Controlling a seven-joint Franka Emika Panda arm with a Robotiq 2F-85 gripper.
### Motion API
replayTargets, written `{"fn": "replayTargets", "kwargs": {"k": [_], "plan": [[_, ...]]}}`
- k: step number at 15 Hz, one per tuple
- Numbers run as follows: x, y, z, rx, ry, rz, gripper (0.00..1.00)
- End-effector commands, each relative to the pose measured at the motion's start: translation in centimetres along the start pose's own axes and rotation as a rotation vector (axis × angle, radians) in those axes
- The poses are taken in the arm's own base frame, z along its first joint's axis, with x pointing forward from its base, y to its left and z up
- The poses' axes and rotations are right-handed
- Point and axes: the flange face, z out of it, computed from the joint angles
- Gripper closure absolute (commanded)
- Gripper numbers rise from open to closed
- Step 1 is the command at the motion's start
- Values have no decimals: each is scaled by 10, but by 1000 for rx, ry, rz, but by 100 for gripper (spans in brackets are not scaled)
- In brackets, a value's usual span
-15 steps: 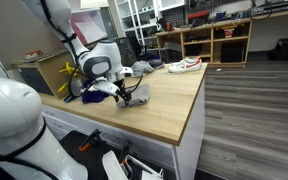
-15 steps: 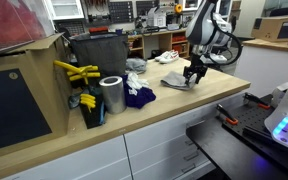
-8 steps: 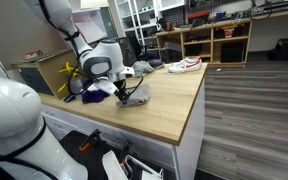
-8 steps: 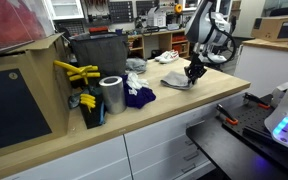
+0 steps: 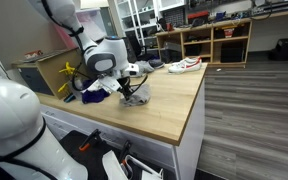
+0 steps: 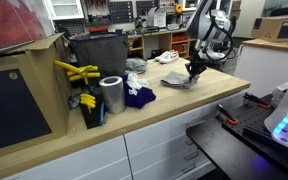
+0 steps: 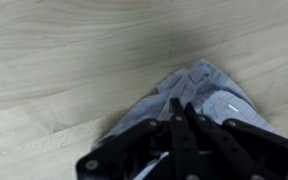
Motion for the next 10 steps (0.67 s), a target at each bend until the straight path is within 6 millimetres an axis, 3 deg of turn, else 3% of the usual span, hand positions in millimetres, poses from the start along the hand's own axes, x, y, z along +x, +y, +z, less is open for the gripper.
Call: {"fn": "replayTargets", "kwargs": {"k": [1, 10], "plan": [[17, 8, -27, 42, 45, 92, 99], [51, 49, -69, 158, 182, 479, 99]]}}
